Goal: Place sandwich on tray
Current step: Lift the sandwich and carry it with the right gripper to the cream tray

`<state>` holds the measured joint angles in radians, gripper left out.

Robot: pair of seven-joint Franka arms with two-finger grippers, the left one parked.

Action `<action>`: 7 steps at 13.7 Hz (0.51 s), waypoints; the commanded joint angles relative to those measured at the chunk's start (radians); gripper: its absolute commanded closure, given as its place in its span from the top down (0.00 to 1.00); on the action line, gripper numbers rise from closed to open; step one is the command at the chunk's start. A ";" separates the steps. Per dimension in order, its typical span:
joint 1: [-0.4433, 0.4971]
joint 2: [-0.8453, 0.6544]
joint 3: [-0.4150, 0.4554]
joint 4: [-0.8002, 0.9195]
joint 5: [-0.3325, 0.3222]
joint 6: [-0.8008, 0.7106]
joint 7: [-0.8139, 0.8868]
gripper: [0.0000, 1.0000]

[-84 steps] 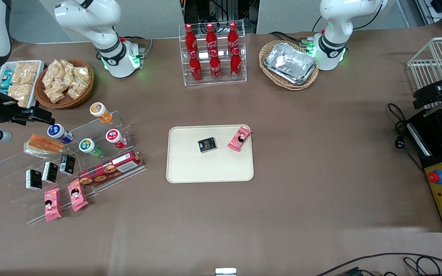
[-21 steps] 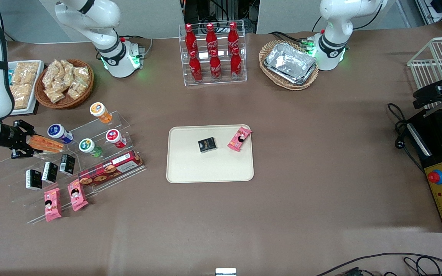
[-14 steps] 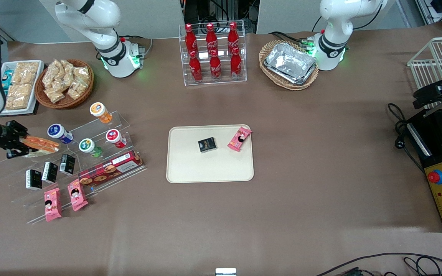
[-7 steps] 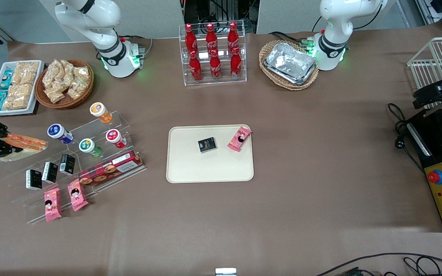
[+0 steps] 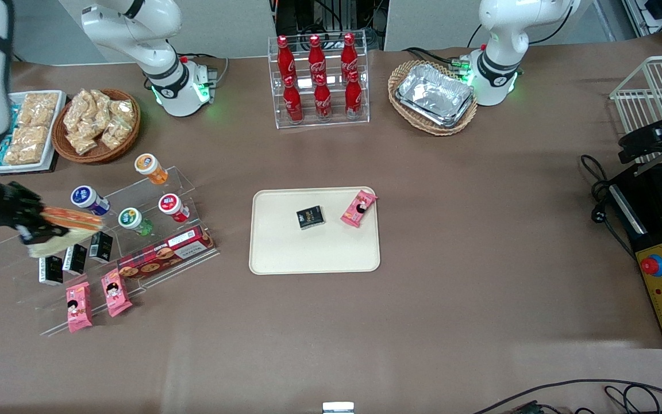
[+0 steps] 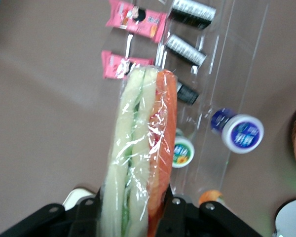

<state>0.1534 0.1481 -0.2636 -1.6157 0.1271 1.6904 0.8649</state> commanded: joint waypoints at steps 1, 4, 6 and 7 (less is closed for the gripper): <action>0.122 0.019 -0.008 0.030 -0.003 -0.012 0.136 0.42; 0.230 0.025 -0.005 0.028 0.052 0.040 0.284 0.44; 0.312 0.047 -0.005 0.028 0.068 0.075 0.389 0.45; 0.357 0.057 -0.005 0.028 0.069 0.096 0.429 0.45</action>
<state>0.4176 0.1664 -0.2562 -1.6141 0.1677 1.7474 1.1862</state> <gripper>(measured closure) 0.551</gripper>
